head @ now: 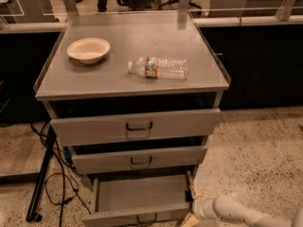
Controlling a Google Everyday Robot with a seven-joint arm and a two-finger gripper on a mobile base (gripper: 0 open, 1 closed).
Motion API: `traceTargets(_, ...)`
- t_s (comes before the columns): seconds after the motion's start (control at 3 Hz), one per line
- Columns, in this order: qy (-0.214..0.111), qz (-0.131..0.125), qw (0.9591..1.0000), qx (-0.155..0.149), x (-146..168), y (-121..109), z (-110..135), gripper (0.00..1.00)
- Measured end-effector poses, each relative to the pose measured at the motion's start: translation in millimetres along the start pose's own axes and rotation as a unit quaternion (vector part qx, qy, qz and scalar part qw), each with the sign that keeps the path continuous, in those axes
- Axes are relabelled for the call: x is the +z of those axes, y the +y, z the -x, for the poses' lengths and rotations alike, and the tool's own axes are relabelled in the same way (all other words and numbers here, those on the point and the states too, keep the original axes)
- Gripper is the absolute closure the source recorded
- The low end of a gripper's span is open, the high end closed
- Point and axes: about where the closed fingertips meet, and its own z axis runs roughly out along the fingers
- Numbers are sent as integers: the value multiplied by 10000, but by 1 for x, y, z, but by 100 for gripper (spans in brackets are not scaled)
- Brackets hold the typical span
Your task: Open bottom drawer
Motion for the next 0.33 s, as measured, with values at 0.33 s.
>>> traceTargets(0.33, 0, 0, 10000, 0, 0, 0, 0, 0)
